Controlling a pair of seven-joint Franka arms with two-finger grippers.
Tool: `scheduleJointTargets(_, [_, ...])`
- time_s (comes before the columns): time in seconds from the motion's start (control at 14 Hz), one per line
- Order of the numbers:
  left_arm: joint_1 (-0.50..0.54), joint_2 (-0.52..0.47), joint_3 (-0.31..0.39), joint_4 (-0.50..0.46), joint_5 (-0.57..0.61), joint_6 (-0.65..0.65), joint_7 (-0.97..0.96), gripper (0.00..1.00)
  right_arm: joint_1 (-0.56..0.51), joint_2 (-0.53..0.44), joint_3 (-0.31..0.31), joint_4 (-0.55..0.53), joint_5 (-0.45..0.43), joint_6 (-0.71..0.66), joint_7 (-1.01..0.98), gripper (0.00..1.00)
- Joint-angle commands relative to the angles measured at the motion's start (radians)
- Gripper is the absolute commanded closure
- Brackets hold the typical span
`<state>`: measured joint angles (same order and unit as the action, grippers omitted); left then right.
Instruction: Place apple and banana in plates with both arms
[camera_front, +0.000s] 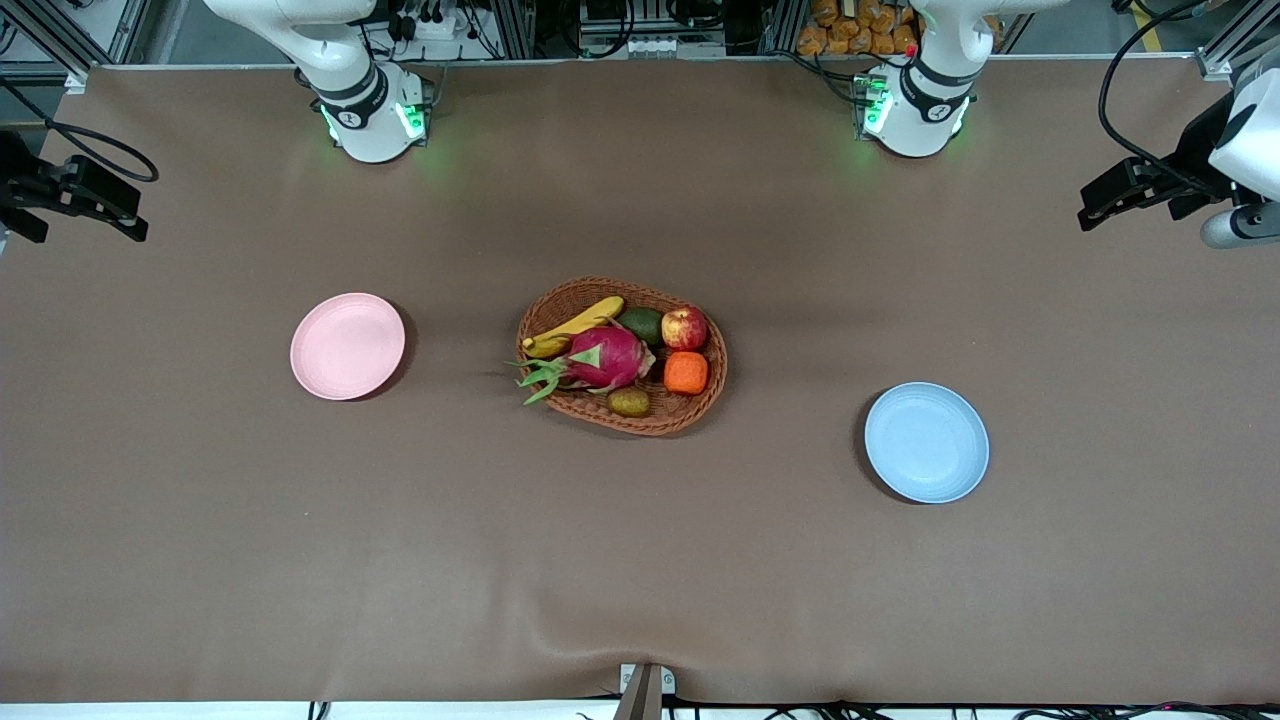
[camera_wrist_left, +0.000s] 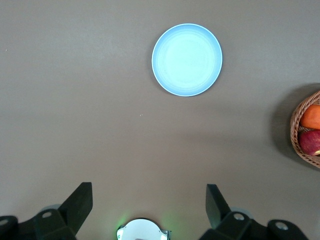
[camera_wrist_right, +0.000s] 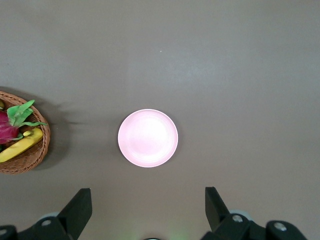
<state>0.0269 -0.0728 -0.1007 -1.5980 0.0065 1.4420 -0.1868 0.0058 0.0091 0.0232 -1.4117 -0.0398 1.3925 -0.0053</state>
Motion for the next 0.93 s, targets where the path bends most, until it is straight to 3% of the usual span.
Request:
scheduleJointTargets(0.0, [-0.002, 0.007, 0.001, 0.012, -0.013, -0.008, 0.015, 0.00, 0.006, 0.012, -0.003, 0.025, -0.009, -0.015, 0.013, 0.00])
scheduleJointTargets(0.86, [-0.002, 0.022, -0.004, 0.001, -0.016, -0.006, 0.012, 0.00, 0.019, 0.015, -0.012, 0.027, -0.009, -0.017, 0.014, 0.00])
